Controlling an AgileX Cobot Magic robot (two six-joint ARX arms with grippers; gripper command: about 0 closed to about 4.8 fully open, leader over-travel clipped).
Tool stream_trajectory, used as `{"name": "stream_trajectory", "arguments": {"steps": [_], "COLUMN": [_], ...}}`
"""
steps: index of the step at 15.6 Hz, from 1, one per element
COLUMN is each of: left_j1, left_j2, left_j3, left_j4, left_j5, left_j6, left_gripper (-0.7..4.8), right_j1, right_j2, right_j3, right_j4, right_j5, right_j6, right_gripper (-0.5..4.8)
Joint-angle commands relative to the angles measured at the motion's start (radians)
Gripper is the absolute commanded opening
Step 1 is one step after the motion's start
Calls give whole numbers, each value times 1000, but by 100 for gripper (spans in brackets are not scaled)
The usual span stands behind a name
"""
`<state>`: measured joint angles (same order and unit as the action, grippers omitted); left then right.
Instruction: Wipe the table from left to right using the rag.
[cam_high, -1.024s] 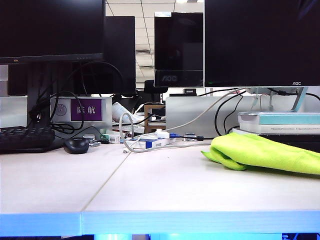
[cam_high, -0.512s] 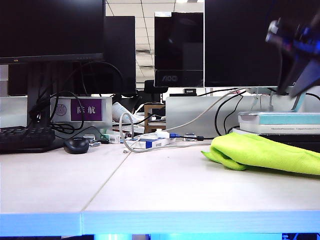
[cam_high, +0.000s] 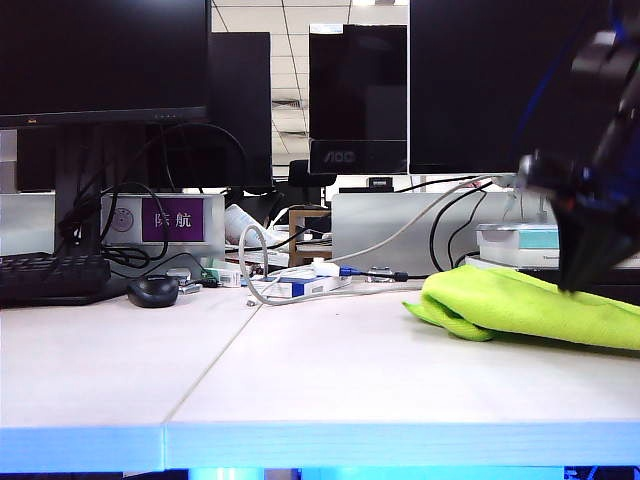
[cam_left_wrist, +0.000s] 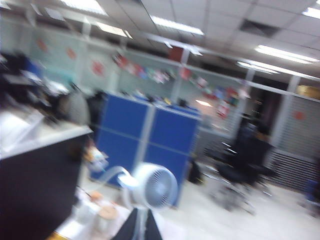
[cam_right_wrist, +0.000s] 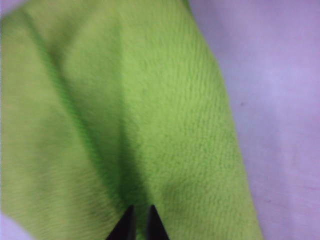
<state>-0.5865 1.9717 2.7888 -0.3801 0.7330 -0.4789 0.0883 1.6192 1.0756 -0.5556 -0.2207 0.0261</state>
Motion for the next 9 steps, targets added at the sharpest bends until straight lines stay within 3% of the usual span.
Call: {"name": "stream_trajectory", "arguments": {"steps": [1, 6, 9], "left_j1": [21, 21, 21], "left_j2": [-31, -41, -41], "left_j3": [3, 3, 3], "left_j4": [-53, -94, -98], "left_j5": [-23, -17, -14], "left_j6": [55, 87, 86], "left_gripper": [21, 21, 21], "right_j1": [2, 2, 2], "right_j2": [48, 71, 69], "right_j3": [0, 1, 1], "right_j4": [6, -67, -344], "right_j5": [-2, 54, 216], "right_j6": [0, -1, -32], "right_gripper": [-1, -1, -1]}}
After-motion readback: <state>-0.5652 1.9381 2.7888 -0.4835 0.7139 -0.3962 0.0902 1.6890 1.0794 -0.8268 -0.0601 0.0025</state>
